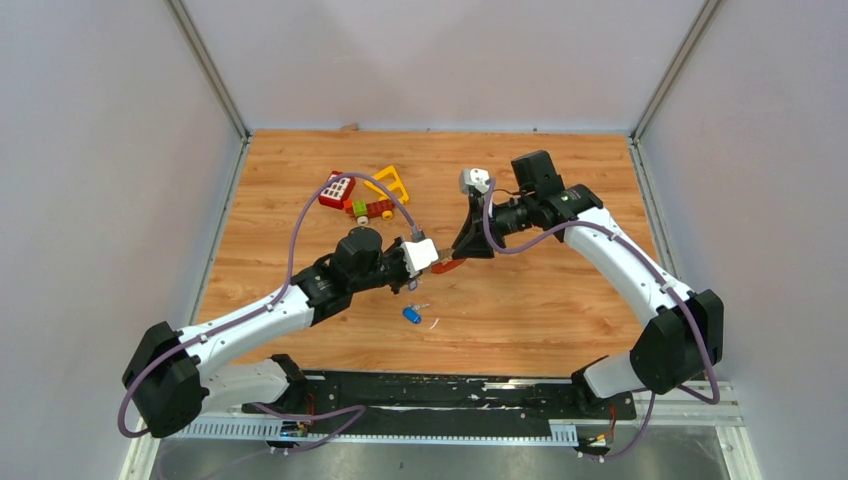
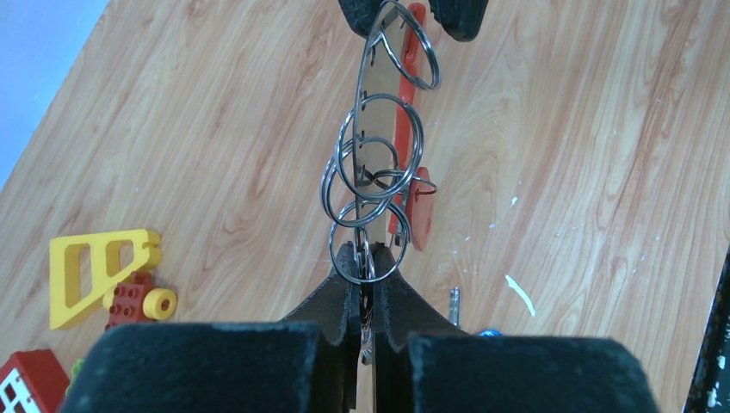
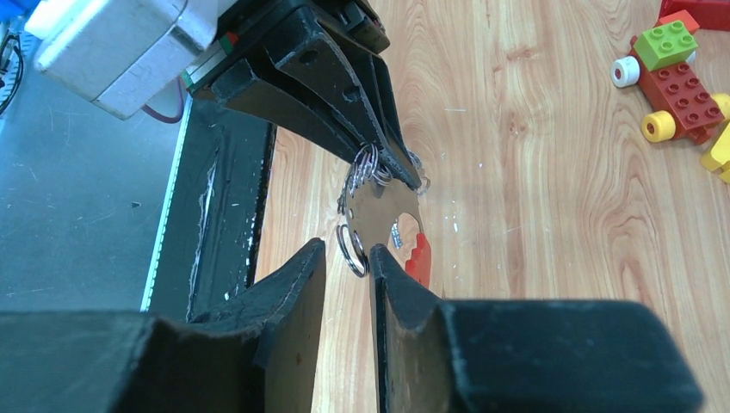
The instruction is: Put the keys on the keyring
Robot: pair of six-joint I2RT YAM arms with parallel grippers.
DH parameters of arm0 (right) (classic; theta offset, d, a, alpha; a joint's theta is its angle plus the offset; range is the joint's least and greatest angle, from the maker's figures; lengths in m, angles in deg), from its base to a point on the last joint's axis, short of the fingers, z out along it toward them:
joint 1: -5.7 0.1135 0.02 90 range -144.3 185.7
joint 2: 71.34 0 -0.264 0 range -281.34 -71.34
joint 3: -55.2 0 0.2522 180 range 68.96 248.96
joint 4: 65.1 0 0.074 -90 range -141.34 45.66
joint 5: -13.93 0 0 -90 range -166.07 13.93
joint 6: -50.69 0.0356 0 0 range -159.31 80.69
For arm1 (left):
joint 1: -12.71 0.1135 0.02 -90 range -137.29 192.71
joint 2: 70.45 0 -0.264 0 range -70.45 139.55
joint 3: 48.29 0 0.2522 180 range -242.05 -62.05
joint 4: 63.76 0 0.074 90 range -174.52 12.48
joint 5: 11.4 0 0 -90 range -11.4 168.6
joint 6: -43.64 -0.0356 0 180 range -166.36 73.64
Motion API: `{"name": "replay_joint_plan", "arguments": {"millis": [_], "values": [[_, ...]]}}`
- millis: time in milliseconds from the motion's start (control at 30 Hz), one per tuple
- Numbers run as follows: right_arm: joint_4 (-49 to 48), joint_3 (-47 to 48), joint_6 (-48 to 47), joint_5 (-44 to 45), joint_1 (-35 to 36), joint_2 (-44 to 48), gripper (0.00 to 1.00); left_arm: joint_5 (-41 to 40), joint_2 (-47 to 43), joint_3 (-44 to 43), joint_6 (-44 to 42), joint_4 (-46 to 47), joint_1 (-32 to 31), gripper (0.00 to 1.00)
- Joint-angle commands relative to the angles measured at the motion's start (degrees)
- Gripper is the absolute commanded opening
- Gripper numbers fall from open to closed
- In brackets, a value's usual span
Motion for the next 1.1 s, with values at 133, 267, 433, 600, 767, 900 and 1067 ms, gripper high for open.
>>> {"name": "replay_joint_plan", "arguments": {"millis": [133, 267, 433, 600, 767, 900, 1067], "values": [[0.6, -0.5, -0.7, 1.0, -0.3, 1.4, 0.25, -0.6, -1.6, -0.6, -0.4, 1.9, 0.2, 0.0], [0.3, -0.5, -0.5, 1.9, -0.4, 1.1, 0.2, -0.5, -1.6, -0.8, -0.2, 1.7, 0.2, 0.0], [-0.7, -0.6, 0.1, 3.4, -0.3, 1.5, 0.12, 0.0, -1.5, -0.9, 0.1, 1.6, 0.2, 0.0], [-1.5, -0.5, 0.2, 6.5, -0.3, 2.8, 0.02, 0.1, -1.4, -0.8, 0.1, 1.5, 0.2, 0.0], [-1.4, 0.1, -0.5, 9.5, -0.3, 4.4, 0.0, 0.0, -1.3, -0.8, 0.1, 1.3, 0.2, 0.0], [1.2, 1.8, -2.6, 10.6, -0.2, 4.5, 0.0, 0.0, -0.8, -0.9, 0.0, 0.9, 0.2, 0.0], [6.2, 4.2, -6.1, 12.5, 1.0, 3.3, 0.0, 0.1, -0.6, -1.2, 0.0, 0.7, 0.2, 0.0]]}}
